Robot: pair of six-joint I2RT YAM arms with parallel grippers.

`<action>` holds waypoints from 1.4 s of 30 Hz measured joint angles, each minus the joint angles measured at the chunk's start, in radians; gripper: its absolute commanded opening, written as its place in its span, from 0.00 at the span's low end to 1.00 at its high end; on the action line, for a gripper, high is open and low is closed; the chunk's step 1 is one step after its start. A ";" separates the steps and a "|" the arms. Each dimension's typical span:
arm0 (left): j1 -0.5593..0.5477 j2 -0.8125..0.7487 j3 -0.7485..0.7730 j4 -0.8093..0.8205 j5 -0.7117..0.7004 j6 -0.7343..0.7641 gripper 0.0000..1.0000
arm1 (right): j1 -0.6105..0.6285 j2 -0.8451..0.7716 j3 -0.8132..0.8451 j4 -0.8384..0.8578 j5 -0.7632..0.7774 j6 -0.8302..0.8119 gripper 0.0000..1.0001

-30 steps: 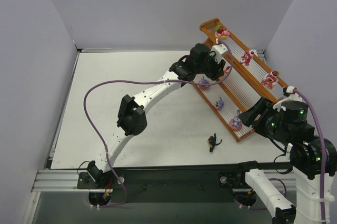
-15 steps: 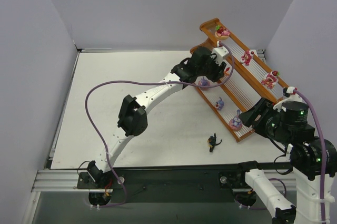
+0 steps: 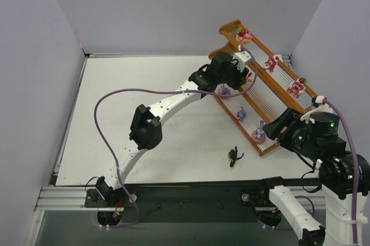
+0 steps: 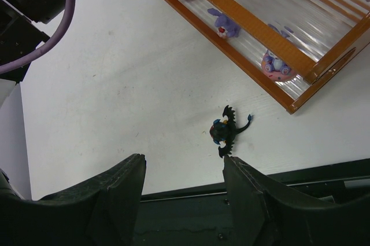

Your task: Place and organize the plastic toys onto the shelf

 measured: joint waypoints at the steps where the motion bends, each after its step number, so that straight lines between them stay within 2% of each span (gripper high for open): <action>1: 0.000 0.000 0.000 0.000 -0.001 0.000 0.13 | 0.000 0.000 0.000 0.000 0.000 0.000 0.57; 22: 0.000 0.000 -0.006 -0.005 -0.008 0.000 0.16 | 0.000 -0.010 -0.006 -0.002 0.000 0.008 0.57; 25: 0.000 0.000 -0.006 -0.005 -0.008 0.000 0.19 | 0.000 -0.011 -0.006 -0.004 0.000 0.010 0.57; 37: 0.000 0.000 -0.006 -0.005 -0.007 -0.004 0.43 | 0.000 -0.011 -0.006 -0.006 0.000 0.010 0.57; 42: 0.000 0.000 -0.006 -0.003 -0.007 -0.004 0.49 | 0.000 -0.011 -0.006 -0.006 0.000 0.010 0.57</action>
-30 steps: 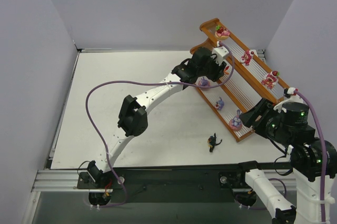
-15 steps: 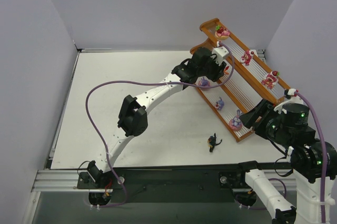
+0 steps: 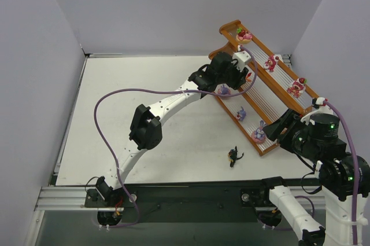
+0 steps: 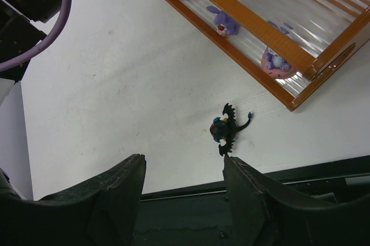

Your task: Place and organize the plastic toys onto the shelf

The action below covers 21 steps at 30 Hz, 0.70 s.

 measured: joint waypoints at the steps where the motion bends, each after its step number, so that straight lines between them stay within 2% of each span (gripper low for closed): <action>1: 0.000 0.000 0.000 0.000 0.000 -0.003 0.51 | 0.000 0.000 0.000 0.000 0.000 0.000 0.57; 8: 0.000 0.000 0.000 0.000 0.000 -0.024 0.66 | 0.000 0.000 0.000 0.000 0.000 0.000 0.57; 21: 0.000 0.000 0.000 0.001 0.000 -0.030 0.68 | 0.000 0.000 0.000 0.000 0.007 0.000 0.57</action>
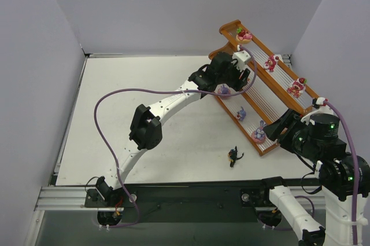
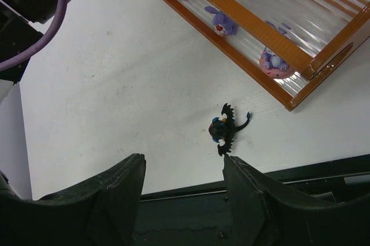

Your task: Place and organize the plastic toys onto the shelf

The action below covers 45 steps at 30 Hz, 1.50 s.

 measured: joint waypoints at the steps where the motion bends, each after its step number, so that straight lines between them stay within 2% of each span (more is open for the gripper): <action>1: 0.000 0.000 0.000 0.000 0.000 0.000 0.68 | 0.000 0.000 0.000 0.000 0.000 0.000 0.57; 11: 0.000 -0.016 -0.040 0.021 0.000 -0.019 0.97 | 0.000 0.005 0.000 0.000 0.000 -0.020 0.59; 27: 0.025 -0.210 -0.220 0.129 -0.025 -0.077 0.97 | 0.000 0.104 0.024 0.015 0.001 -0.116 0.65; 33: 0.077 -0.416 -0.475 0.185 -0.053 -0.132 0.97 | 0.003 0.198 0.037 0.114 -0.091 -0.226 0.65; 36: 0.137 -0.542 -0.635 0.215 -0.056 -0.175 0.97 | 0.048 0.267 0.059 0.174 -0.116 -0.291 0.65; 42: 0.278 -0.740 -0.881 0.248 -0.062 -0.228 0.97 | 0.294 0.459 0.139 0.294 -0.010 -0.485 0.64; 45: 0.313 -0.818 -0.974 0.242 -0.063 -0.232 0.97 | 0.325 0.557 0.147 0.336 0.075 -0.602 0.62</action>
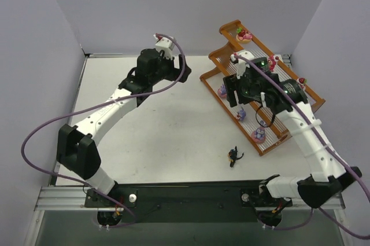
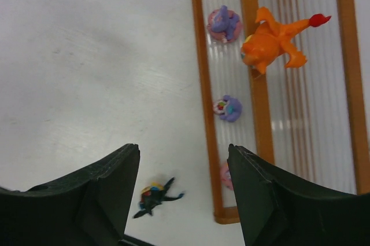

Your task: Place and organize the plastic toys onto the shelf

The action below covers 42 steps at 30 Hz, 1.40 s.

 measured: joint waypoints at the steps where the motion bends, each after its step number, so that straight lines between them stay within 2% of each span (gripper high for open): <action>1: 0.005 -0.028 -0.033 -0.002 0.000 0.000 0.97 | 0.002 0.033 0.000 0.011 0.030 -0.043 0.61; 7: 0.043 -0.144 -0.166 -0.025 0.008 -0.007 0.97 | -0.015 0.198 0.000 0.079 0.154 -0.260 0.59; 18: 0.094 -0.189 -0.229 -0.030 0.024 -0.028 0.97 | -0.112 0.306 0.005 0.154 0.148 -0.473 0.56; 29: 0.118 -0.189 -0.240 -0.030 0.073 -0.035 0.97 | -0.095 0.365 0.005 0.203 0.142 -0.557 0.54; 42: 0.148 -0.189 -0.240 -0.029 0.113 -0.056 0.97 | -0.095 0.379 -0.023 0.261 0.172 -0.574 0.52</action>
